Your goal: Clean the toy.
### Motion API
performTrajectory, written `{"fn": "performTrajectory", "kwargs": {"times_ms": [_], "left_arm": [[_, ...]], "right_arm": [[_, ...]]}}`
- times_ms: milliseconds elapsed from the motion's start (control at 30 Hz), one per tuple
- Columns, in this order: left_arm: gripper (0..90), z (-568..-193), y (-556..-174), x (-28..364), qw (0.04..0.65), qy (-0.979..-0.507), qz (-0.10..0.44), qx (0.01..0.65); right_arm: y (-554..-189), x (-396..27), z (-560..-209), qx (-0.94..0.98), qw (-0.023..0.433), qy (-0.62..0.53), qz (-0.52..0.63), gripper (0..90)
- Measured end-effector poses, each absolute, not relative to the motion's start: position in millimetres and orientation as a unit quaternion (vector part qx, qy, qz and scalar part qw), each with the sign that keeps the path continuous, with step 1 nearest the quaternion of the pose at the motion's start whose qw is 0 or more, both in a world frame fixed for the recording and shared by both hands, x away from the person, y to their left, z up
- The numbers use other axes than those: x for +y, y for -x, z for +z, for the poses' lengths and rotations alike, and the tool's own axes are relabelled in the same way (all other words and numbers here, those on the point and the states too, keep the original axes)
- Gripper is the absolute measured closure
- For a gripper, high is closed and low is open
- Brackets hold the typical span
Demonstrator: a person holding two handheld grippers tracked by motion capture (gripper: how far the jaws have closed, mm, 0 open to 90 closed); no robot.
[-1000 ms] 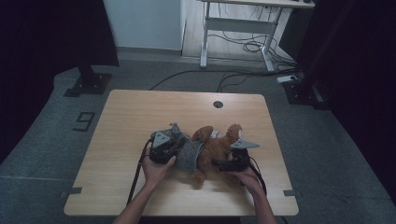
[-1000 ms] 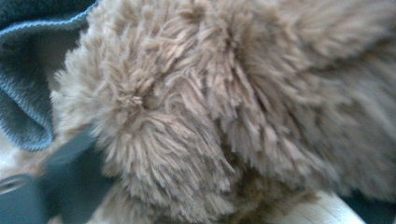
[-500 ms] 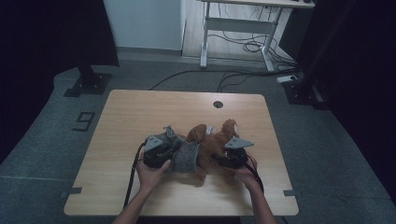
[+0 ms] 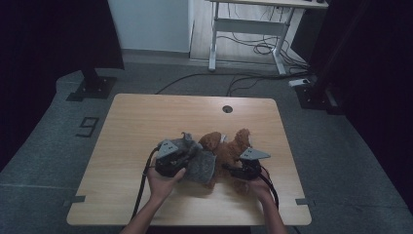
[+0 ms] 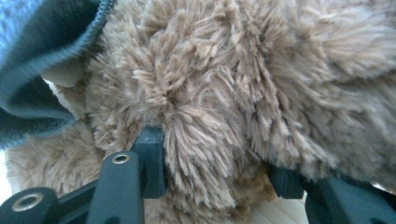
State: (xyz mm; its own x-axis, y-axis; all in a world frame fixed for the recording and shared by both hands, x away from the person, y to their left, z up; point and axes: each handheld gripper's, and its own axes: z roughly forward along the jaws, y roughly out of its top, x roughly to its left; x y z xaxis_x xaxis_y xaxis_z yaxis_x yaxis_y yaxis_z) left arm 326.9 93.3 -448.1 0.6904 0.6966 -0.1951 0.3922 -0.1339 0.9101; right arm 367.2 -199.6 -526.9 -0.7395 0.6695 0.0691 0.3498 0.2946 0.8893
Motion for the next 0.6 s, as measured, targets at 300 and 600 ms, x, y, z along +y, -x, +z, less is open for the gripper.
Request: {"fn": "performTrajectory", "kwargs": {"times_ms": [300,600], "left_arm": [[79.3,-437.9,-353.0,6.9,0.512,-0.791,0.129,0.31],[78.8,-454.6,-385.0,-16.5,0.474,-0.8,0.137,0.342]], "right_arm": [[-365.2,-198.5,-528.0,0.784,0.162,-0.329,0.501,48.1],[-364.8,-200.9,-533.1,0.776,0.163,-0.338,0.507,49.0]]}}
